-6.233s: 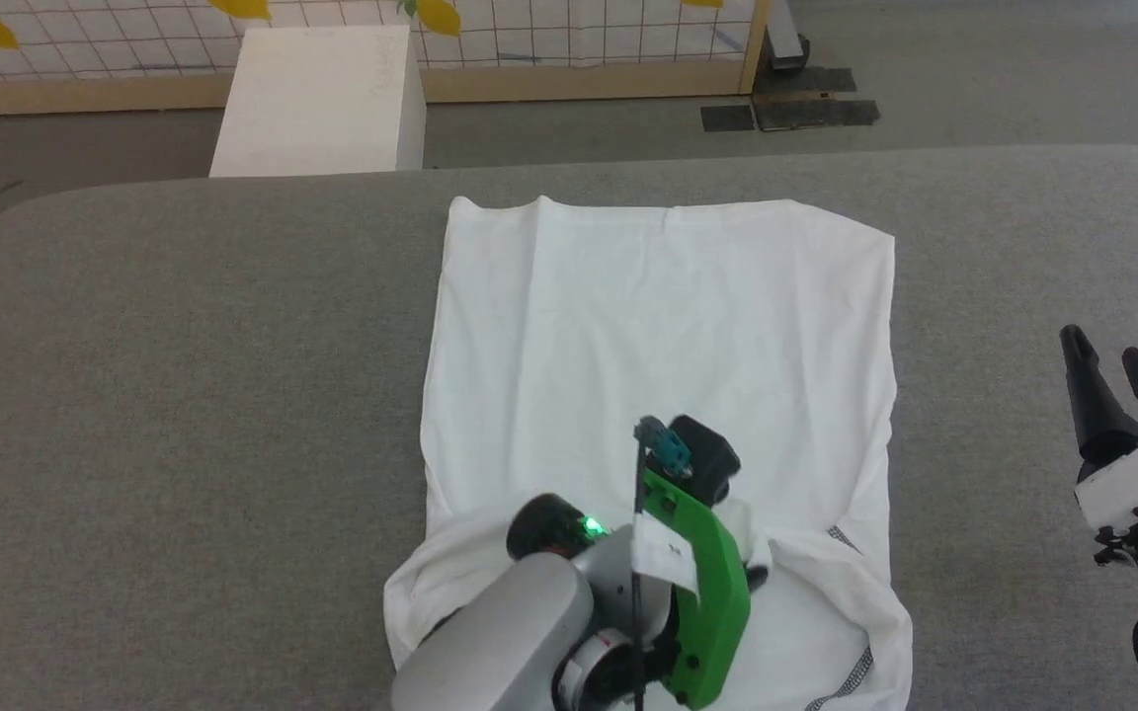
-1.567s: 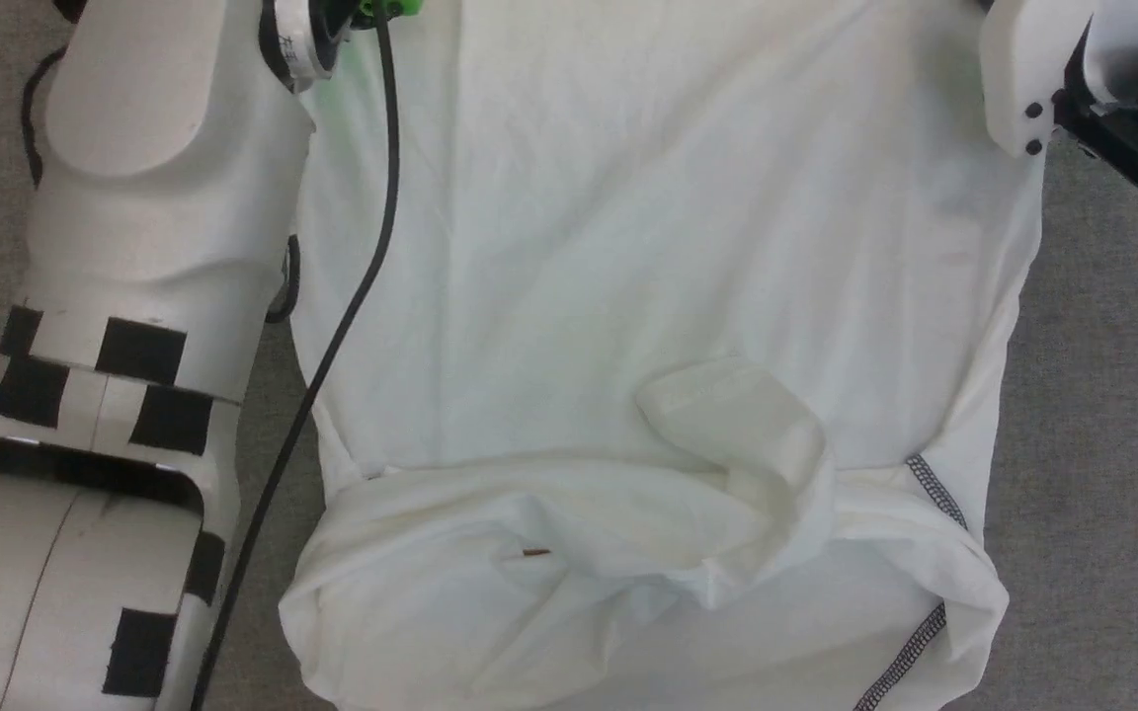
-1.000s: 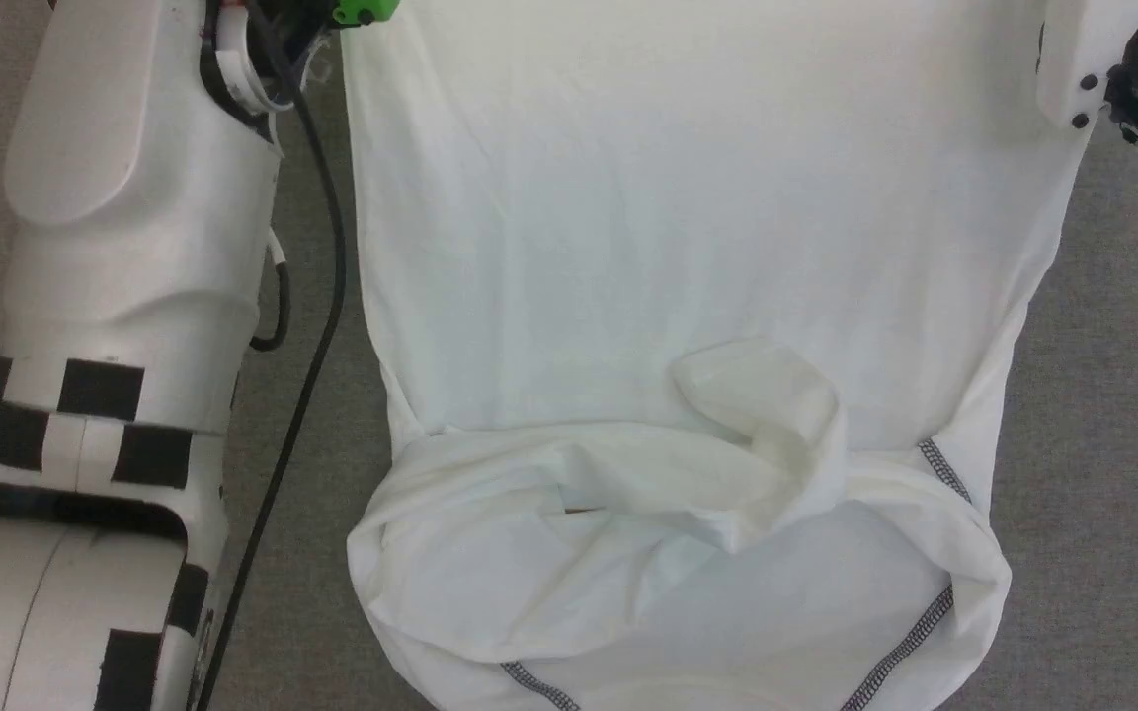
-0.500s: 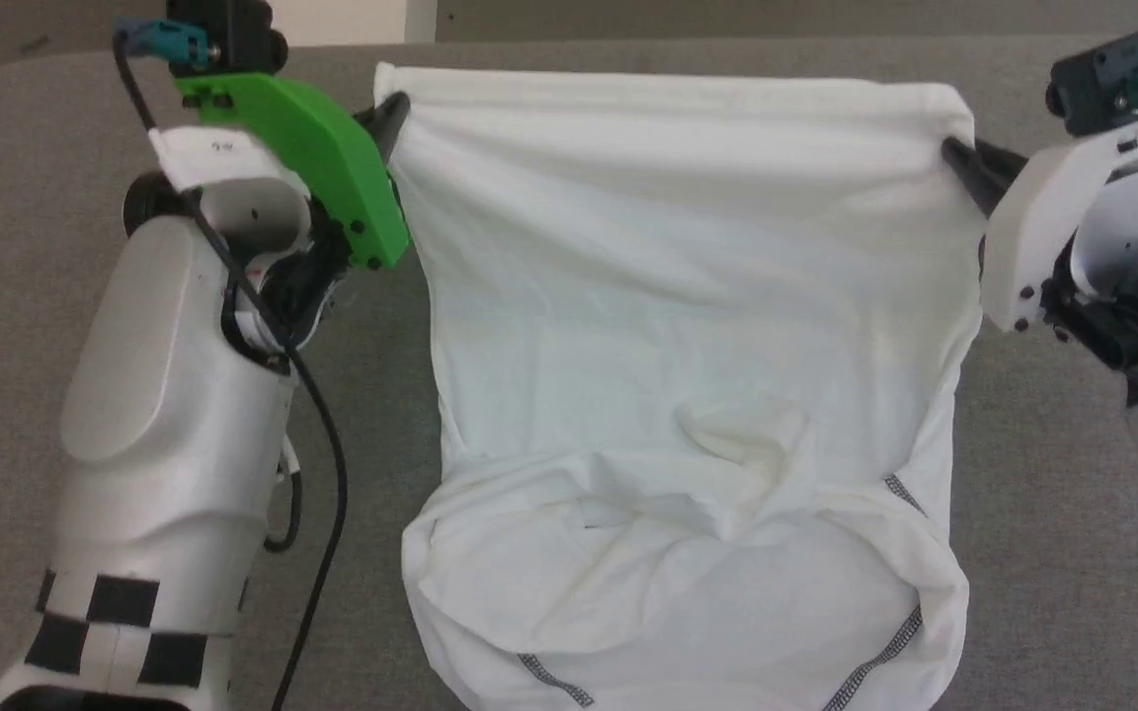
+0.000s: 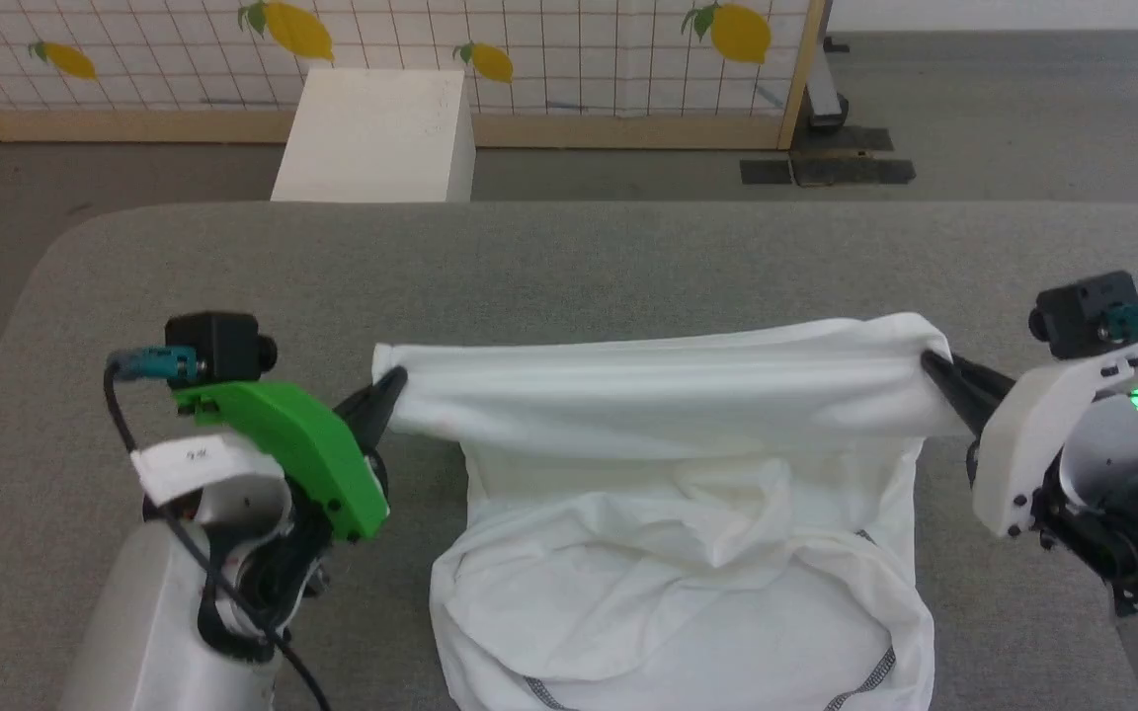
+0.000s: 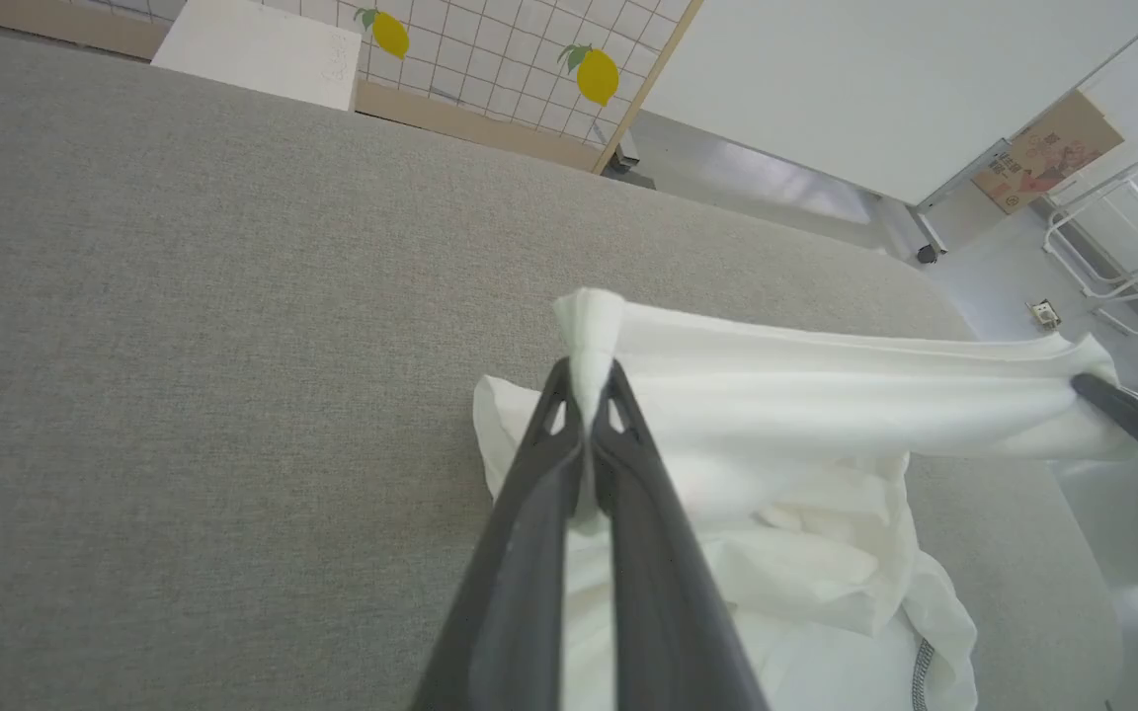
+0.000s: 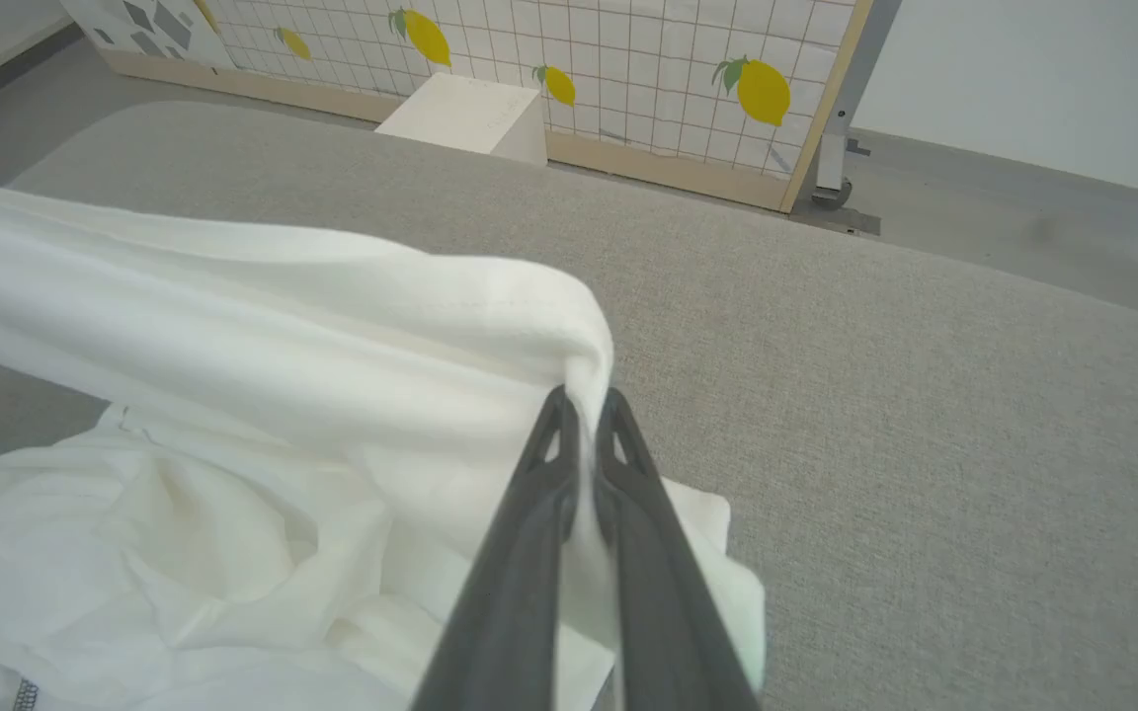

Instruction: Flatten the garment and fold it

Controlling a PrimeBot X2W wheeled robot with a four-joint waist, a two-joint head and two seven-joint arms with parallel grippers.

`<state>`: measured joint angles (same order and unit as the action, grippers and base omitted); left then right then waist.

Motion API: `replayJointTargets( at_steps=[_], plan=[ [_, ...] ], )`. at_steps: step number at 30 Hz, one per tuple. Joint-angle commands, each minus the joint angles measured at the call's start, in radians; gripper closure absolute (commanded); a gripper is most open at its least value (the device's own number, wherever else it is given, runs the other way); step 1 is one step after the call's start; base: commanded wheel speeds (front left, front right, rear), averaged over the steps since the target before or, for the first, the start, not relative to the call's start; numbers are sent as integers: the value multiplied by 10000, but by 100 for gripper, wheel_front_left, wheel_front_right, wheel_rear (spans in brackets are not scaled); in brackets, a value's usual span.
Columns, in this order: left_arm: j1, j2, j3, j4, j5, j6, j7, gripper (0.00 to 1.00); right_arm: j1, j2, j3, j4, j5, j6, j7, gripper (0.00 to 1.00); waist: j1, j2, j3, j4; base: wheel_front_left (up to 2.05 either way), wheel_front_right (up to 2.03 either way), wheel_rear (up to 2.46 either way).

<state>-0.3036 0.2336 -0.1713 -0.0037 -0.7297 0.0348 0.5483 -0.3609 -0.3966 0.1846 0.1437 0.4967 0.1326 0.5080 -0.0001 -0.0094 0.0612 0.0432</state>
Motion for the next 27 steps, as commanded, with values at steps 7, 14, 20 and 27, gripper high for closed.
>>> replayJointTargets(
  at_steps=[7,14,20,27],
  plan=[
    [2452,-175,480,-1129,-525,535,-386,100,1930,367,-1010,-1155,-321,-19,418,100,1,92,-610,-60,0,0,0],
    [3895,-410,503,-1174,-804,735,-485,100,3469,772,-1500,-1774,-624,-19,737,100,1,92,-699,-54,0,0,0],
    [4686,-627,453,-681,-959,920,-521,100,4340,1065,-1466,-1701,-799,-19,693,100,1,92,-638,-145,0,0,0],
    [5111,-593,360,37,-928,1183,-307,100,5008,1112,-1306,-1231,-909,-19,682,100,1,92,-582,-204,0,0,0]
  ],
)
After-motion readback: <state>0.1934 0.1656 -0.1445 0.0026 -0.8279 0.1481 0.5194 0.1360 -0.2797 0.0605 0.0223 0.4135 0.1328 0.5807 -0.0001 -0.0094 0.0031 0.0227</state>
